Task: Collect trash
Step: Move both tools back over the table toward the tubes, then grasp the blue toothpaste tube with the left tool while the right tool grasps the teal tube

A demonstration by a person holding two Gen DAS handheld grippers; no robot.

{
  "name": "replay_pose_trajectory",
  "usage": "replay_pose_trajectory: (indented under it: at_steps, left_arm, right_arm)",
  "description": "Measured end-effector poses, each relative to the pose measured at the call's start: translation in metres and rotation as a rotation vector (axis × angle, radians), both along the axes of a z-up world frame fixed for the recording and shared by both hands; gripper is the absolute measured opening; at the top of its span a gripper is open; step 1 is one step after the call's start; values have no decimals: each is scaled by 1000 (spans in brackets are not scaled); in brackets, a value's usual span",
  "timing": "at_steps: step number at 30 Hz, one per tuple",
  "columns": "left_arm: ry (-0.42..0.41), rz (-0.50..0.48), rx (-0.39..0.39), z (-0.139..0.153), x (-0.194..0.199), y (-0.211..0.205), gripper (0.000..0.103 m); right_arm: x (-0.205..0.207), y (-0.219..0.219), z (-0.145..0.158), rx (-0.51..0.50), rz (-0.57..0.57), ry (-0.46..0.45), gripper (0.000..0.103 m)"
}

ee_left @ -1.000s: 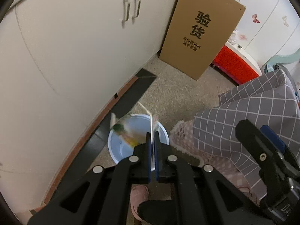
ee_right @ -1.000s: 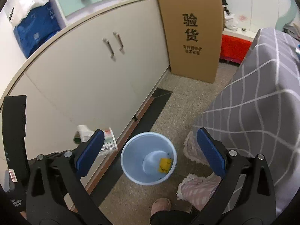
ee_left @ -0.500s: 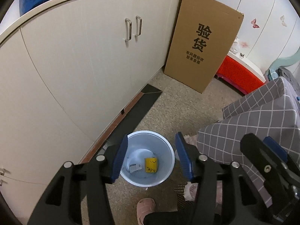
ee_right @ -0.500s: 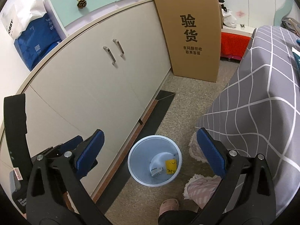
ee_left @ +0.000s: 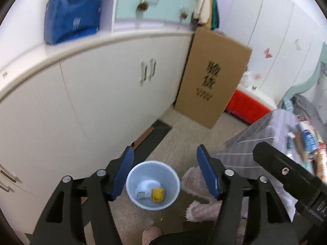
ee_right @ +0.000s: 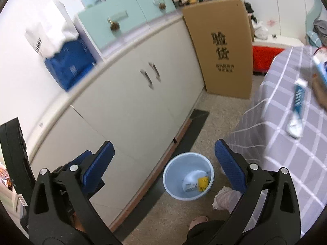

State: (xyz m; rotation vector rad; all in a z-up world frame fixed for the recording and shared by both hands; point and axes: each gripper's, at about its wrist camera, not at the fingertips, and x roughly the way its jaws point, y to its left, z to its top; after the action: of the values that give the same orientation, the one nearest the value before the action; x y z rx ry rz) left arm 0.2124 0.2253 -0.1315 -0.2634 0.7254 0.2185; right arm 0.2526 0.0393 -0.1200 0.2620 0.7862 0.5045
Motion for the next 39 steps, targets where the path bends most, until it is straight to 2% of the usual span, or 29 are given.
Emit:
replay_pose_trajectory:
  at_steps: [6, 10, 15, 21, 24, 31, 33, 35, 37, 39]
  left_arm:
    - [-73, -125, 15, 36, -13, -61, 70]
    - [-72, -232, 1, 41, -7, -108, 70]
    - [-48, -353, -11, 36, 9, -163, 70]
    - [11, -456, 46, 19, 41, -211, 70]
    - [53, -472, 86, 10, 57, -231, 70]
    - [102, -519, 117, -7, 87, -248, 69]
    - [109, -529, 119, -12, 95, -249, 64]
    - [129, -534, 108, -16, 104, -250, 52]
    - [133, -532, 101, -21, 111, -251, 47]
    - [119, -540, 133, -22, 114, -256, 26]
  right_arm:
    - [-31, -56, 42, -22, -103, -114, 97]
    - [-44, -104, 50, -65, -216, -143, 97]
    - [-48, -178, 39, -61, -344, -83, 97]
    - [-44, -232, 20, -92, -442, -26, 97]
    - [-39, -245, 12, -107, -453, -4, 97]
    - [-28, -252, -2, -121, -441, 24, 97]
    - [-22, -250, -4, -127, -437, 31, 97]
    - [-16, -246, -7, -133, -430, 36, 97]
    - [-11, -243, -9, -146, -429, 40, 96]
    - [-6, -241, -11, -155, -428, 48, 95]
